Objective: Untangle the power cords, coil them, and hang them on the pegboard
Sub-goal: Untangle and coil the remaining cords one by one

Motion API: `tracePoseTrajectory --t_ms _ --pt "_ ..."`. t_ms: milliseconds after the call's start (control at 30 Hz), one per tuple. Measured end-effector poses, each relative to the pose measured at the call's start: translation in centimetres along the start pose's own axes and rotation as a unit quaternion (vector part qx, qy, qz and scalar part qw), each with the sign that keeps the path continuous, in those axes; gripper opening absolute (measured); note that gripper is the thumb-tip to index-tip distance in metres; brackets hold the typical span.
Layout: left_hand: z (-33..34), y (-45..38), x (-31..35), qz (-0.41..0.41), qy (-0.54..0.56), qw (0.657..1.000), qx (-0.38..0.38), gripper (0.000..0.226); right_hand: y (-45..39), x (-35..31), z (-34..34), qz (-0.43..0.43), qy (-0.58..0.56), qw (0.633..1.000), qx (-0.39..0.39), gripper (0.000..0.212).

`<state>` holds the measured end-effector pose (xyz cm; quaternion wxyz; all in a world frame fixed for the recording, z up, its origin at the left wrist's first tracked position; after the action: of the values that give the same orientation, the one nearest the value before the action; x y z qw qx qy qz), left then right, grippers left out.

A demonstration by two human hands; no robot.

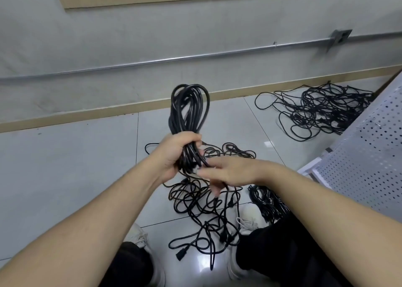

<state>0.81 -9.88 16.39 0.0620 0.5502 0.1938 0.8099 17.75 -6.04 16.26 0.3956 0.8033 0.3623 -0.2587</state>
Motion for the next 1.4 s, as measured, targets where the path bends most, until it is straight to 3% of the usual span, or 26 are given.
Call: tracePoseTrajectory --t_ms 100,200,267,333,433,533,667,733,800,833,867,1100,1267,1400 --pt "-2.3 -0.7 0.4 0.077 -0.156 0.981 0.088 0.014 -0.3 0.2 -0.4 -0.033 0.111 0.99 0.086 0.024" --pt "-3.2 -0.7 0.5 0.094 -0.288 0.95 0.075 0.012 0.2 0.0 -1.8 -0.045 0.138 0.972 0.186 0.013" --pt "-2.8 -0.5 0.3 0.079 -0.316 0.945 0.036 0.01 0.7 -0.2 -2.4 -0.058 0.184 0.955 0.225 0.013" --pt "-1.9 -0.1 0.0 0.057 -0.291 0.955 -0.007 0.013 1.0 0.0 -2.6 -0.087 0.212 0.935 0.269 0.018" --pt "-1.0 0.4 -0.6 0.005 -0.163 0.986 -0.034 0.016 1.2 0.6 -2.9 -0.121 0.152 0.931 0.308 0.014" --pt "-0.7 0.5 -0.3 -0.054 -0.02 0.998 -0.031 0.049 1.5 0.6 -3.5 -0.147 0.072 0.93 0.328 0.006" --pt "-0.9 0.3 -0.3 -0.079 0.019 0.995 -0.059 0.081 1.5 0.0 -3.6 -0.159 0.061 0.926 0.337 0.013" --pt "-1.1 0.6 -0.3 -0.072 -0.003 0.995 -0.071 0.073 1.5 -0.1 -3.7 -0.146 0.09 0.924 0.343 0.009" --pt "-0.8 1.3 0.0 -0.057 -0.069 0.994 -0.069 0.039 1.8 -0.2 -3.9 -0.134 0.13 0.917 0.352 0.024" --pt "-0.6 1.5 0.1 -0.045 -0.124 0.989 -0.069 0.017 2.0 -0.3 -4.0 -0.135 0.158 0.911 0.356 0.026" --pt "-0.4 1.7 0.2 -0.032 -0.181 0.98 -0.075 0.01 2.2 -0.5 -4.1 -0.141 0.19 0.902 0.36 0.028" --pt "0.8 1.1 -1.6 -0.039 -0.486 0.869 -0.084 0.02 2.0 -1.0 -4.0 -0.162 0.339 0.862 0.34 0.05" --pt "0.9 1.0 -1.6 -0.055 -0.559 0.815 -0.142 0.024 1.2 -0.8 -4.4 -0.156 0.314 0.885 0.306 0.051" --pt "0.4 1.5 -1.8 -0.071 -0.555 0.8 -0.214 0.018 0.5 -0.6 -4.5 -0.164 0.204 0.933 0.247 0.023"
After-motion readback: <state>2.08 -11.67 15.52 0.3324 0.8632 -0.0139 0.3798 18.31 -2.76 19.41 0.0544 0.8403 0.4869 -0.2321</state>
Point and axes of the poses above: each hand's wrist, its own y-axis away from the middle knuckle, its own z-axis out of the palm, x = y × z, the point moved 1 cm from there along -y, towards the middle knuckle, and after that the axes turned 7 degrees about y, right-handed, at the moved point
